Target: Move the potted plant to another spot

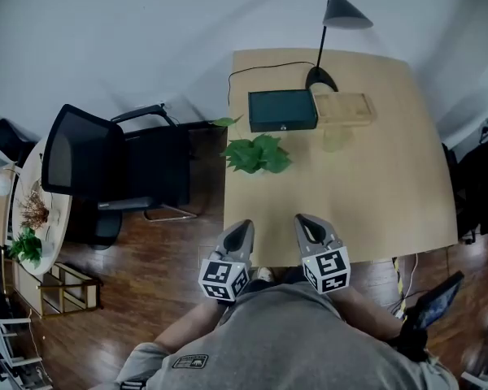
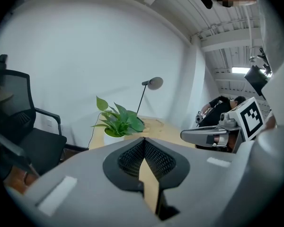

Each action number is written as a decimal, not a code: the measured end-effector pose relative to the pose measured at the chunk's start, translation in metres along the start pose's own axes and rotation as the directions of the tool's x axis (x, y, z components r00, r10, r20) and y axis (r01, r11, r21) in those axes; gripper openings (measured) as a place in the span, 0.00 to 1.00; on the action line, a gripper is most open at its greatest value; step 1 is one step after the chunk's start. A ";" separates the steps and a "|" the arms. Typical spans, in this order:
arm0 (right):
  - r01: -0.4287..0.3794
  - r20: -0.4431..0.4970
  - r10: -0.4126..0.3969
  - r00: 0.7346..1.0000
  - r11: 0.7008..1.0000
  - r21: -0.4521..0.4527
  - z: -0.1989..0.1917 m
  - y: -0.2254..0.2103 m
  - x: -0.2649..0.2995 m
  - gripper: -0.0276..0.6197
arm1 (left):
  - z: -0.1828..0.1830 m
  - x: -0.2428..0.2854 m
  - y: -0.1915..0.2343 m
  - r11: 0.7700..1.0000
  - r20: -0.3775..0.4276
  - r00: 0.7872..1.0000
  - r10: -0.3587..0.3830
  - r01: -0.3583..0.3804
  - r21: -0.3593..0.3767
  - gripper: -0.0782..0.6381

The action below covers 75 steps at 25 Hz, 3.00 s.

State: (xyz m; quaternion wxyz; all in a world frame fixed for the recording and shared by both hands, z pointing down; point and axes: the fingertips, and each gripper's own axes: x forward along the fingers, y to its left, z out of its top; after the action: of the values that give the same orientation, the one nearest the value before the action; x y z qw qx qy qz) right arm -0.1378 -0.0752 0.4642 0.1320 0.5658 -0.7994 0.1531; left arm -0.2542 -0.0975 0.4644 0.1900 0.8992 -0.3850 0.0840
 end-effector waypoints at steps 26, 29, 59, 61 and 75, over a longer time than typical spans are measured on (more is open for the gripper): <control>-0.211 -0.218 0.192 0.957 0.975 -0.069 -0.077 -0.052 0.202 0.06 | -0.072 0.145 0.123 0.978 -0.166 0.964 0.208 -0.208 0.019 0.11; -0.255 -0.223 0.229 0.948 0.962 -0.097 -0.077 -0.045 0.212 0.20 | -0.072 0.153 0.129 0.982 -0.167 0.968 0.186 -0.184 0.029 0.11; -0.321 -0.190 0.282 0.940 0.920 -0.226 -0.051 -0.026 0.299 0.72 | -0.071 0.139 0.146 0.990 -0.185 0.973 0.141 -0.139 0.024 0.35; -0.315 -0.184 0.278 0.943 0.922 -0.226 -0.050 -0.028 0.296 0.72 | -0.070 0.138 0.143 0.991 -0.188 0.973 0.136 -0.133 0.026 0.35; -0.273 -0.172 0.239 0.956 0.939 -0.211 -0.057 -0.035 0.284 0.73 | -0.075 0.133 0.137 0.995 -0.195 0.976 0.094 -0.085 0.054 0.34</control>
State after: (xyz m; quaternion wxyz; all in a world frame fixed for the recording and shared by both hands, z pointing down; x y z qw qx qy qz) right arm -0.1949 -0.3087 0.6292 0.2335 0.4249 -0.8670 0.1146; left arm -0.2623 -0.2411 0.6102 0.2031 0.8723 -0.4023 0.1899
